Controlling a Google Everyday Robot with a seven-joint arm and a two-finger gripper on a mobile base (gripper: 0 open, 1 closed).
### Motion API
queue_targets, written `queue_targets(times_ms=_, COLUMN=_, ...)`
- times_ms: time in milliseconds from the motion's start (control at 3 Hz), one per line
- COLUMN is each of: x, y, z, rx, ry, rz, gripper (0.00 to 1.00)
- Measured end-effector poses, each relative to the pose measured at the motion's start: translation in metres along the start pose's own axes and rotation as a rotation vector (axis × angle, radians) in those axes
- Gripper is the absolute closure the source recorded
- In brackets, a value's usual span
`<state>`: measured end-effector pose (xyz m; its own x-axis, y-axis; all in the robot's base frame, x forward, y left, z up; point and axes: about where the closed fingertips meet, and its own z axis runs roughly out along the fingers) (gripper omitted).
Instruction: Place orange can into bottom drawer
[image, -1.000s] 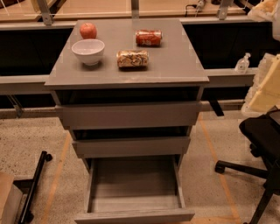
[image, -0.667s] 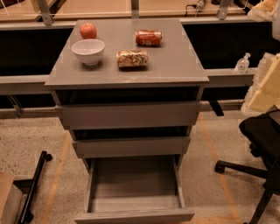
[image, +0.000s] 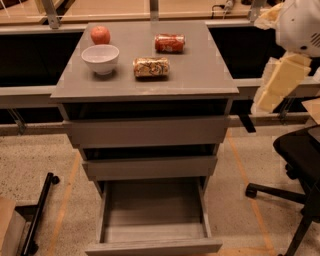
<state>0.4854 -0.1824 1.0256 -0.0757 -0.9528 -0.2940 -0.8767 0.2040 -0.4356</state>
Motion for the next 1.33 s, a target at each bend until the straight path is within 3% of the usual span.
queue_targets(times_ms=333, x=0.002, y=-0.003, z=0.009, rx=-0.010, ry=-0.003, rz=0.003, gripper=0.00)
queue_targets(times_ms=667, x=0.001, y=-0.005, z=0.019, rx=-0.008, ry=-0.047, rz=0.045, gripper=0.00)
queue_targets(times_ms=1333, x=-0.043, y=-0.054, z=0.085, rx=-0.026, ry=-0.191, rz=-0.023, gripper=0.00)
